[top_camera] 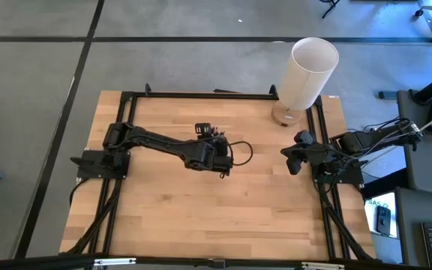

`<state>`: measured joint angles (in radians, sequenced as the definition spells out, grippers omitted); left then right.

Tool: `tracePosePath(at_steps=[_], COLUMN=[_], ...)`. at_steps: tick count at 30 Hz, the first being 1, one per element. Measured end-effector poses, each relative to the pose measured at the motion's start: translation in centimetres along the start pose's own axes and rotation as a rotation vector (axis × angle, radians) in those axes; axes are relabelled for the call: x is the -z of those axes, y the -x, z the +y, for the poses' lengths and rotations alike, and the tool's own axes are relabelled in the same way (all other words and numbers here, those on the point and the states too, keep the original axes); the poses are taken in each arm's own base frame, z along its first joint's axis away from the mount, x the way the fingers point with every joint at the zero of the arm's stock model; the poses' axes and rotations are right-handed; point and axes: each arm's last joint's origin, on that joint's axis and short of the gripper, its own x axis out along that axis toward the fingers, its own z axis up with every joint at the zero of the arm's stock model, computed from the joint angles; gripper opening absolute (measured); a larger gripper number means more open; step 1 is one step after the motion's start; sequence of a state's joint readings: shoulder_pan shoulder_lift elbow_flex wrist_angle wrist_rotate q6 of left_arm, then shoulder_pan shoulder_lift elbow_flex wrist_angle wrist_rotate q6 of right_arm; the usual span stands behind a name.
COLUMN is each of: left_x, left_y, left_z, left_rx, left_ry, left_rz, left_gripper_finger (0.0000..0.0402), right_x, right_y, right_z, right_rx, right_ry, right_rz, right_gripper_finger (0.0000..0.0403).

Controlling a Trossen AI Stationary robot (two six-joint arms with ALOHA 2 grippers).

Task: Sort items
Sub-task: Put the highlighter brush into the organizer, then return to Home Position

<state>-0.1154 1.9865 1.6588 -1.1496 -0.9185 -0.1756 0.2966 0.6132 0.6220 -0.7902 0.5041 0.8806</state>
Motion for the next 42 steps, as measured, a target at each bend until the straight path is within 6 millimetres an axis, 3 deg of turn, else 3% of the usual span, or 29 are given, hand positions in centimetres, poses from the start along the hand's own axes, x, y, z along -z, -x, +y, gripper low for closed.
tracePosePath(at_steps=[10,17,23,29,42], left_x=[-0.1,-2.2,-3.1,-2.9,-2.8], left_y=[-0.4,1.2,3.3,4.1,4.3], left_z=[0.2,0.0,-0.3,-0.7,-1.1], left_rx=[0.065,0.245,0.265,0.145,0.190], left_ry=[0.104,0.297,0.311,0.361,0.356], left_rz=[0.015,-0.160,-0.296,-0.312,-0.315], left_gripper_finger=[0.0050,0.0071,0.0067,0.0054,0.0049], right_x=[-0.1,-0.6,-0.5,-0.4,-0.6], right_y=[0.0,0.0,-0.2,-0.3,-0.3], right_z=[0.0,-0.2,-0.2,-0.3,-0.5], right_rx=[0.017,0.129,0.164,0.204,0.281], right_ry=[0.004,0.050,0.108,0.246,0.258], right_rz=[-0.021,-0.165,-0.166,-0.157,-0.229], right_gripper_finger=[0.0037,0.0037,0.0037,0.0037,0.0037])
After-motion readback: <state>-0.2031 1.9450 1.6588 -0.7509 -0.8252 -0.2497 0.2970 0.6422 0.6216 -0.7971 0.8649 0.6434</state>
